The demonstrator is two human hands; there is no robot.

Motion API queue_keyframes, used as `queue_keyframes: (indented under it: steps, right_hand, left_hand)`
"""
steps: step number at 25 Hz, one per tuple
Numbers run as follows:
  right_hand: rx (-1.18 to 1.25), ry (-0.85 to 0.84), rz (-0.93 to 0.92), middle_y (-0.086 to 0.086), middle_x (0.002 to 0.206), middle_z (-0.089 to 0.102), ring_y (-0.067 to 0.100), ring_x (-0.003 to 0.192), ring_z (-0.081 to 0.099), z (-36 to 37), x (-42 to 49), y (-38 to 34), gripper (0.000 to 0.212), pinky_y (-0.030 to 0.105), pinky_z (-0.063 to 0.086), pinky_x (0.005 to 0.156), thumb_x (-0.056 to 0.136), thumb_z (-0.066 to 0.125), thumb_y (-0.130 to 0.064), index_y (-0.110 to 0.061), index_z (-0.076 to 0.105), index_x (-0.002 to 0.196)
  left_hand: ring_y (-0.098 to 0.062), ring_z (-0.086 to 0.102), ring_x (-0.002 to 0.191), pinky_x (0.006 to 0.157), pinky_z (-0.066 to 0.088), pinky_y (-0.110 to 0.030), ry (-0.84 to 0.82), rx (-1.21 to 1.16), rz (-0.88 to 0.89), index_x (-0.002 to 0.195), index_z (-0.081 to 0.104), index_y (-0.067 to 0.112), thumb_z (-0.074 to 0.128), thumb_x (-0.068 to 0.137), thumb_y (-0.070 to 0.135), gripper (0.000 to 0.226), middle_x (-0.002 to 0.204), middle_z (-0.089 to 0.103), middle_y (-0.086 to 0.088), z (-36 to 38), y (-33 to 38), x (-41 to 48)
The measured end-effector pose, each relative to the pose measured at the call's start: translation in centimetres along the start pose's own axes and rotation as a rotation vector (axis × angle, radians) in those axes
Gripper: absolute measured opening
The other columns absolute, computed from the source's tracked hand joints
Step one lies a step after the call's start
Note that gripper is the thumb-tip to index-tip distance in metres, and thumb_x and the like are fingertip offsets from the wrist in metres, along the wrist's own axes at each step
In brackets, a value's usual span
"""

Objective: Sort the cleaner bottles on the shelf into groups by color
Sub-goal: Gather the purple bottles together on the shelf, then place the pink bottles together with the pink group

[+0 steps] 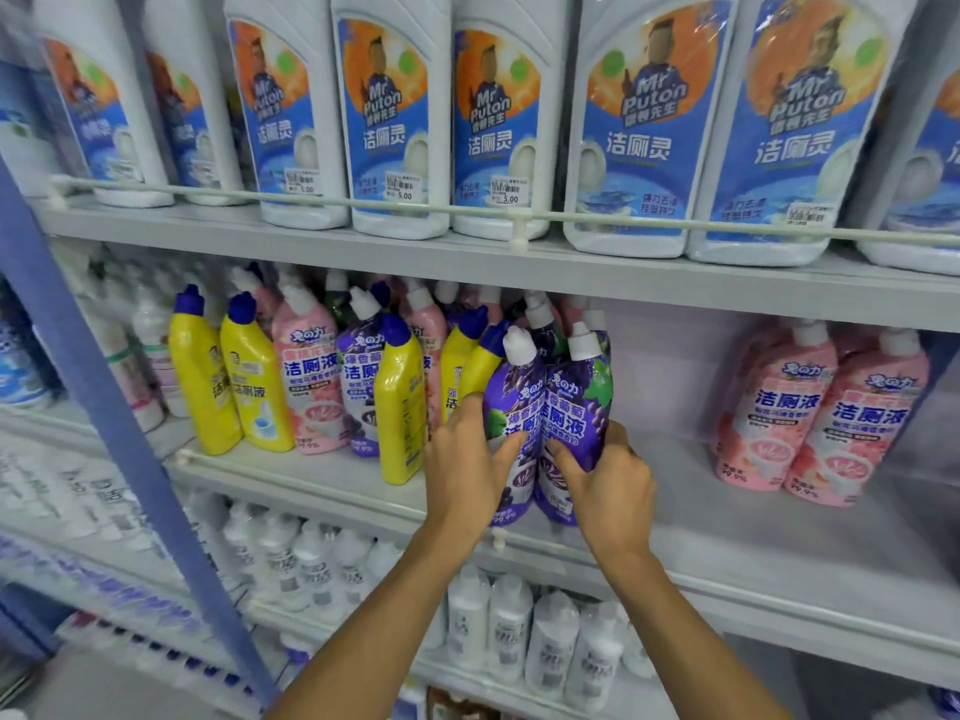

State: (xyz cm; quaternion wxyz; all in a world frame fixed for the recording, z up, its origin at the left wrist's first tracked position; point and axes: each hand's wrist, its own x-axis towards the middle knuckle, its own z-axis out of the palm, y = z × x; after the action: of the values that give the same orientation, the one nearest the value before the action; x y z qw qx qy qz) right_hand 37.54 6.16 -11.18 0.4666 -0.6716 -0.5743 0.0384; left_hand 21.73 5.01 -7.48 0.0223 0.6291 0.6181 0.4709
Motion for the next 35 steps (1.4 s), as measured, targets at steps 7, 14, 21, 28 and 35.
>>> queue_keyframes:
  steps: [7, 14, 21, 28, 35]
  right_hand:
    - [-0.038, -0.167, 0.036, 0.012, 0.106, 0.071, 0.036, 0.093, 0.068, -1.2, 0.5, -1.4, 0.051, 0.029, 0.042, 0.065, 0.087, 0.074, -0.044, -0.007, 0.054, 0.115]
    - [-0.366, -0.339, 0.003, 0.013, 0.134, 0.055, 0.037, 0.121, 0.055, -4.9, -4.4, -4.4, 0.06, 0.046, 0.049, 0.094, 0.094, 0.061, -0.051, -0.012, 0.045, 0.135]
    - [-0.506, -0.595, -0.165, 0.013, 0.148, 0.043, 0.036, 0.138, 0.038, -1.4, -12.5, -14.1, 0.076, 0.047, 0.04, 0.108, 0.093, 0.052, -0.064, -0.011, 0.038, 0.146]
    - [-0.402, -0.645, -0.411, 0.013, 0.157, 0.036, 0.033, 0.145, 0.033, 8.6, -10.7, -26.3, 0.08, 0.05, 0.038, 0.113, 0.095, 0.051, -0.062, -0.011, 0.032, 0.153]
    - [-0.377, -0.49, -0.496, 0.016, 0.139, 0.053, 0.034, 0.128, 0.05, 12.9, -1.6, -31.1, 0.066, 0.04, 0.046, 0.097, 0.094, 0.057, -0.052, -0.006, 0.046, 0.141]
  left_hand:
    - [-0.032, 0.066, 0.095, 0.071, 0.051, -0.038, -0.077, 0.0, 0.009, 0.109, 0.057, 0.012, 0.077, 0.084, 0.043, 0.044, 0.104, 0.07, -0.007, -0.5, -0.3, 0.6]
    - [-0.035, 0.063, 0.105, 0.072, 0.05, -0.041, -0.582, 0.206, 0.38, 0.114, 0.053, 0.015, 0.063, 0.09, 0.055, 0.048, 0.11, 0.065, -0.011, -6.0, -4.3, 1.3]
    - [-0.031, 0.052, 0.124, 0.094, 0.049, -0.046, -0.855, 0.466, 0.611, 0.144, 0.04, 0.029, 0.042, 0.081, 0.079, 0.081, 0.131, 0.057, -0.006, -17.0, -14.5, 1.2]
    - [-0.03, 0.051, 0.128, 0.093, 0.049, -0.042, -0.698, 0.518, 0.386, 0.143, 0.043, 0.022, 0.034, 0.079, 0.085, 0.091, 0.132, 0.056, -0.004, -26.4, -25.0, 6.4]
    - [-0.032, 0.06, 0.101, 0.077, 0.053, -0.043, -0.547, 0.506, 0.409, 0.11, 0.055, 0.015, 0.055, 0.089, 0.067, 0.056, 0.096, 0.053, -0.002, -27.3, -23.5, 15.6]
